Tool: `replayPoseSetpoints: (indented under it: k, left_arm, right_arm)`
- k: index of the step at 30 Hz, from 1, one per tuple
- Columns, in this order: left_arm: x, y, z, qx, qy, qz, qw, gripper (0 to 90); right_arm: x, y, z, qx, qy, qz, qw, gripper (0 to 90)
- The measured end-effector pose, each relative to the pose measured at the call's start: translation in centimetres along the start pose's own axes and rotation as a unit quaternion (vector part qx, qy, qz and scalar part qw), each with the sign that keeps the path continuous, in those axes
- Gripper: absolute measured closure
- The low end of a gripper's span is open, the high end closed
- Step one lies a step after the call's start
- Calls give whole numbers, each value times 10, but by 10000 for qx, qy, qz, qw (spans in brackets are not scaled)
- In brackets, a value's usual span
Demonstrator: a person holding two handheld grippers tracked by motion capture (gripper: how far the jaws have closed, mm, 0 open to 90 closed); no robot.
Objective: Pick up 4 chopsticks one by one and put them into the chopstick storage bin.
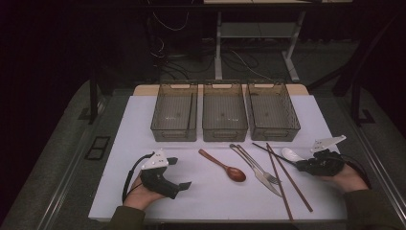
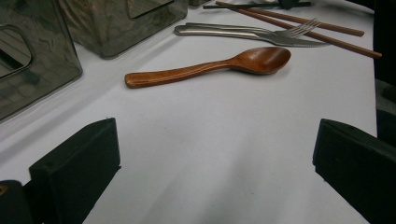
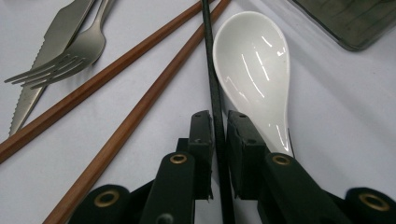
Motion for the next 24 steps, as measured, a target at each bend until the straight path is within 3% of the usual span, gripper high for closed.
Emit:
replayPoseSetpoints:
  k: [16, 24]
  left_arm:
    - [0, 0, 0, 4, -2, 0, 10000, 0]
    - [0, 0, 0, -19, -1, -14, 10000, 0]
  right_arm:
    - [1, 1, 1, -16, 10, -309, 9995, 853]
    - [6, 6, -2, -184, 204, -248, 9993, 853]
Point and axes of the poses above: each handheld gripper's, and its own axes: z roughly forward along the jaws, y roughly out of its top, x roughly to its left, the point moved 10 cm from there along z, roughly forward along the jaws, and after that the axes turned 3 degrees about -x, right-handed, at the moved point
